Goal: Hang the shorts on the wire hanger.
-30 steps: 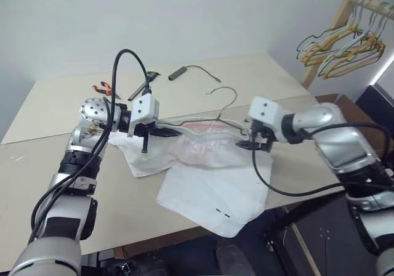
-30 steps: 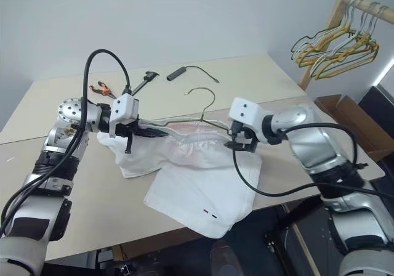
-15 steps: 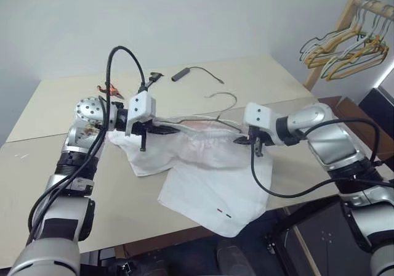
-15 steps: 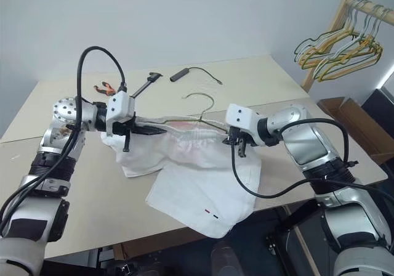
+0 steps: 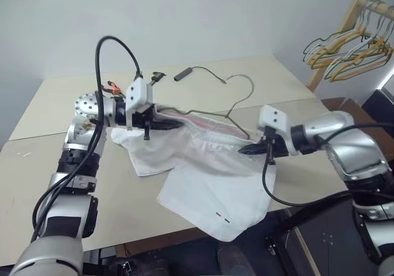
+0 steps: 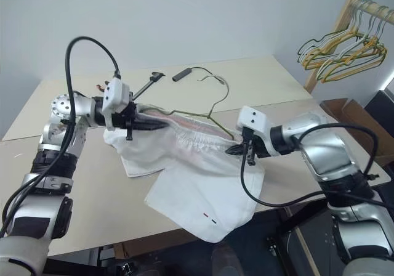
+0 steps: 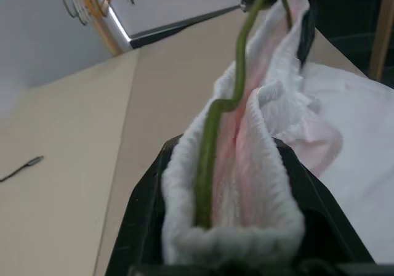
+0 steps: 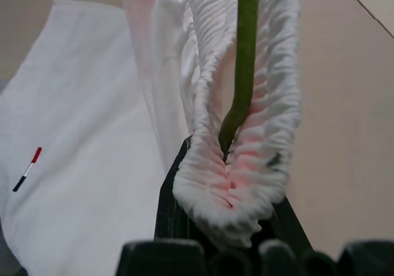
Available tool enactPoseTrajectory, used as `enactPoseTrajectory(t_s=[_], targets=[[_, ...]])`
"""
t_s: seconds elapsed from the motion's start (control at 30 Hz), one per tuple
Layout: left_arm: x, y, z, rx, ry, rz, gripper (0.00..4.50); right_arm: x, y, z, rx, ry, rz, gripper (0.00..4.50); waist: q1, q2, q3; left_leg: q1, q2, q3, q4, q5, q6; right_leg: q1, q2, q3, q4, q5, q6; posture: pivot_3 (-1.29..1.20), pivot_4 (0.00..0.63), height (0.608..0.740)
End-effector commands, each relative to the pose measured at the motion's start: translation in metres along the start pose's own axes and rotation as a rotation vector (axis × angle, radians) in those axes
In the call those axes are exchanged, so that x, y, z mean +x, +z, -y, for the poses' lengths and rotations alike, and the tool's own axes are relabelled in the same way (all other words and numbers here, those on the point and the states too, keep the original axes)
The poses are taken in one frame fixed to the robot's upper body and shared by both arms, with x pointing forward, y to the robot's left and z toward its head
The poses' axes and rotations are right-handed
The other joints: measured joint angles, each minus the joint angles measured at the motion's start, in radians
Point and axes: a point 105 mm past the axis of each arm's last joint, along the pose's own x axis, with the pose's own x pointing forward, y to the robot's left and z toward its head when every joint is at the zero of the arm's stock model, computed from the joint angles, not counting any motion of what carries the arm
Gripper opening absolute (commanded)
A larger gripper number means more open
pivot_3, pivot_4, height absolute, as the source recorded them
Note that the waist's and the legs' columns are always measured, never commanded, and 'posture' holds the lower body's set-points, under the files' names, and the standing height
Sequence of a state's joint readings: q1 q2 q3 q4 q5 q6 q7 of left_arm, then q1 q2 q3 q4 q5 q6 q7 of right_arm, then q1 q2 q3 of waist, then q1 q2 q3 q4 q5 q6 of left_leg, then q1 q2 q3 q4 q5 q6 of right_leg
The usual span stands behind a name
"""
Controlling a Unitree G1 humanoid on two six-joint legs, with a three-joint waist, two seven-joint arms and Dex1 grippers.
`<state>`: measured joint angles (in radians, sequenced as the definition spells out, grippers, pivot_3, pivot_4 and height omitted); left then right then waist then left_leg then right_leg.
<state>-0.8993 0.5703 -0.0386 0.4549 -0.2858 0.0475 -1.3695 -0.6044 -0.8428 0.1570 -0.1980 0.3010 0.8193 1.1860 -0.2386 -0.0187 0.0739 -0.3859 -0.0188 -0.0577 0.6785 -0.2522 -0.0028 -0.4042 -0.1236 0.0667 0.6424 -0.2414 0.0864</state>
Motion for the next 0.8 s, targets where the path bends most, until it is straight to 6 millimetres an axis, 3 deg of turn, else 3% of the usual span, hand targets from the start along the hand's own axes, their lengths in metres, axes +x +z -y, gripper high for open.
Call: enactPoseTrajectory(t_s=[0.03,0.27,0.37,0.47,0.6,0.8], targets=[[-0.015,0.037,-0.026,0.024,0.151,0.143,2.03,-0.019,-0.002,-0.002,0.094,-0.077,0.042,0.00,0.004,0.000,0.000,0.000,0.000,0.000,0.000,0.000,0.000,0.000,0.000,0.000,0.000,0.000,0.000,-0.19,0.043,0.740],[-0.015,0.064,-0.029,-0.042,0.247,0.327,2.03,-0.036,-0.027,-0.013,0.315,-0.245,0.075,0.00,0.007,0.000,0.000,-0.001,0.000,0.000,0.000,-0.001,0.001,0.001,0.000,0.000,-0.001,0.000,0.000,-0.24,0.064,0.740],[-0.011,0.068,-0.017,-0.068,0.185,0.365,2.03,-0.041,-0.032,-0.024,0.357,-0.275,0.083,0.00,0.003,0.000,0.000,0.000,0.000,0.001,0.000,-0.002,0.002,0.001,0.000,0.001,-0.001,0.000,0.000,-0.27,0.077,0.740],[-0.004,0.065,0.000,-0.046,0.074,0.338,2.03,-0.042,-0.031,-0.033,0.356,-0.276,0.081,0.00,-0.005,0.000,0.000,0.000,0.000,0.001,0.000,-0.002,0.003,0.001,0.000,0.001,0.000,0.000,0.001,-0.28,0.079,0.740],[0.000,0.065,0.005,-0.055,0.015,0.333,2.03,-0.043,-0.029,-0.037,0.345,-0.275,0.070,0.00,-0.009,0.000,0.001,0.001,0.000,0.003,0.000,-0.002,0.003,0.003,0.000,0.001,-0.001,0.000,0.001,-0.29,0.081,0.740],[0.020,0.060,0.022,0.052,-0.149,0.243,2.03,-0.029,-0.031,-0.048,0.214,-0.228,-0.064,0.00,-0.021,-0.001,0.001,0.001,0.000,0.004,0.000,-0.003,0.005,0.004,0.000,0.001,-0.003,-0.001,0.002,-0.28,0.074,0.740]])
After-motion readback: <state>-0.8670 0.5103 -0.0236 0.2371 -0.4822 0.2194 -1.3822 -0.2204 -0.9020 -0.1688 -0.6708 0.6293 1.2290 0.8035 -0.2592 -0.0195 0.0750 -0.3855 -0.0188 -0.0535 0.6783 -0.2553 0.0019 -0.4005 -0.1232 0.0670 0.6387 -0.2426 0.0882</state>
